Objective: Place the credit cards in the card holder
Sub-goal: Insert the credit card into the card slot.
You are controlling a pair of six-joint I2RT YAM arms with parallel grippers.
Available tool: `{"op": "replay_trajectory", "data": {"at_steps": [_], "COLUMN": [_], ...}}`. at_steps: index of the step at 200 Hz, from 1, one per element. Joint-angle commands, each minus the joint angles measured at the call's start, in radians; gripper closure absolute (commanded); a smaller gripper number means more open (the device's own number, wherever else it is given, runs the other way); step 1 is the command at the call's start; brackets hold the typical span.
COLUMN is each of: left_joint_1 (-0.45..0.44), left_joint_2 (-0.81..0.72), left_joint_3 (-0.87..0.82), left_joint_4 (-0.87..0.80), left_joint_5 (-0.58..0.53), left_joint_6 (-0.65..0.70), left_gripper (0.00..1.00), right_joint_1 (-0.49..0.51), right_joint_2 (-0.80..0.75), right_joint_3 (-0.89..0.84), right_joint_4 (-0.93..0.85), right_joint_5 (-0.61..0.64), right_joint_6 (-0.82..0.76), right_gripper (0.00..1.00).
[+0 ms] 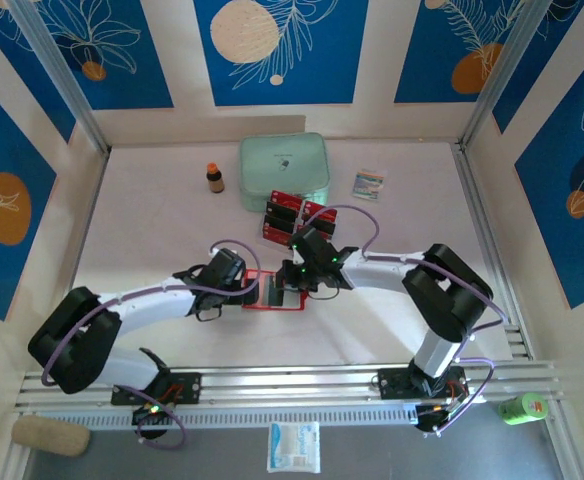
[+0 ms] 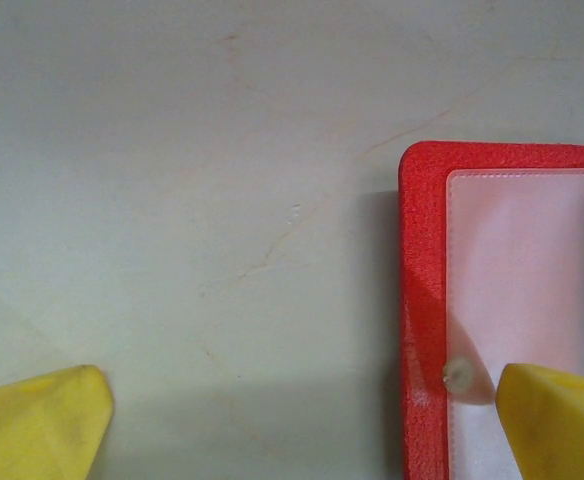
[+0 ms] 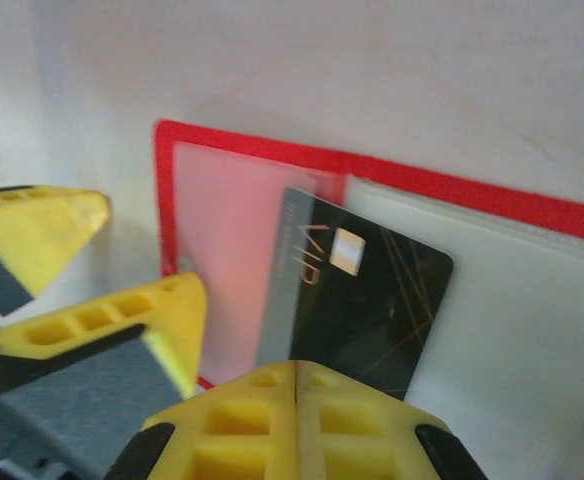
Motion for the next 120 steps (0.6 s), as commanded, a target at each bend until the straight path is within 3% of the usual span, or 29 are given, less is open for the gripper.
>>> {"op": "replay_trajectory", "data": {"at_steps": [1, 120], "left_joint_1": [0.018, 0.031], "left_joint_2": [-0.008, -0.009], "left_joint_3": [-0.039, -0.053], "left_joint_4": [-0.048, -0.028], "left_joint_5": [-0.007, 0.006], "left_joint_6": [0.004, 0.019], "left_gripper": [0.0, 0.0], "right_joint_1": [0.01, 0.042], "right_joint_2": [0.02, 0.139], "right_joint_3": [0.021, 0.121], "right_joint_4": [-0.053, -0.1], "right_joint_5": [0.008, -0.005], "right_joint_6": [-0.013, -0.018], "right_gripper": [0.97, 1.0]}}
